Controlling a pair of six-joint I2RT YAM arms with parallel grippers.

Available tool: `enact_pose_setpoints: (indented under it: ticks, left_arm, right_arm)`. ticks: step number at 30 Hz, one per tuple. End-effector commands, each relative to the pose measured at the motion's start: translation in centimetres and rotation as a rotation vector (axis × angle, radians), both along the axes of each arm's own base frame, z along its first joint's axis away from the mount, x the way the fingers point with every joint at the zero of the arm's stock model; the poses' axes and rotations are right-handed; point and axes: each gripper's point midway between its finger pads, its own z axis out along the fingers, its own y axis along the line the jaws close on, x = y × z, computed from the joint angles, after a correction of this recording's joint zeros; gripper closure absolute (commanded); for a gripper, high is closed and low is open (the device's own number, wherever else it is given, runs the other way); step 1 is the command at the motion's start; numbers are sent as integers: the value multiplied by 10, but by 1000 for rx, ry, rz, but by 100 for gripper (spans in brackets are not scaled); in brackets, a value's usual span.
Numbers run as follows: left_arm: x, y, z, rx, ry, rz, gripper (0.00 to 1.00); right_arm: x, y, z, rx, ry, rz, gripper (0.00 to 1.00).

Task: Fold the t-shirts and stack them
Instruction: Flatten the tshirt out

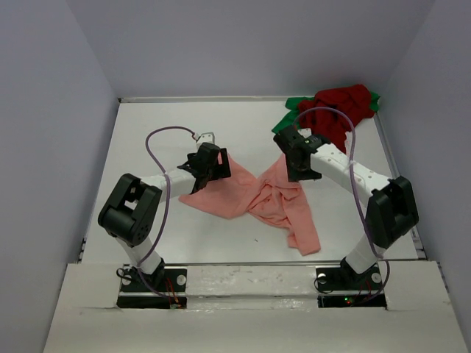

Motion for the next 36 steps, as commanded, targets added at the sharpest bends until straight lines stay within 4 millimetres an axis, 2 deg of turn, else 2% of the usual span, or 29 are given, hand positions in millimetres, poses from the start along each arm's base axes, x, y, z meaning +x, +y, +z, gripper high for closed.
enact_pose_setpoints:
  ticks: [1, 5, 6, 9, 13, 14, 15, 19, 27, 36]
  left_arm:
    - [9, 0, 26, -21, -64, 14, 4]
    - [9, 3, 28, -15, -71, 27, 4]
    - [9, 3, 30, -16, -75, 30, 4]
    - [9, 8, 36, -23, -93, 55, 4]
    - [9, 23, 46, -56, -127, 111, 2]
    - [5, 27, 41, -68, -119, 114, 2]
    - [6, 31, 48, -89, -137, 124, 2]
    - [7, 43, 52, -101, -152, 161, 2]
    - [8, 43, 53, -101, -150, 160, 2]
    - [8, 42, 54, -100, -151, 155, 2]
  right_arm:
    - [7, 25, 31, 127, -85, 87, 39]
    - [4, 42, 29, 145, -58, 125, 40]
    - [3, 46, 19, 126, -27, 131, 41]
    - [4, 62, 9, 126, -11, 160, 42]
    - [8, 77, -5, 157, 3, 191, 44]
    - [11, 81, -6, 167, -2, 198, 44]
    - [12, 83, -7, 171, 0, 205, 44]
    - [18, 89, -13, 171, 9, 216, 45]
    - [27, 107, -22, 189, 29, 248, 46]
    - [33, 110, -29, 172, 37, 248, 46]
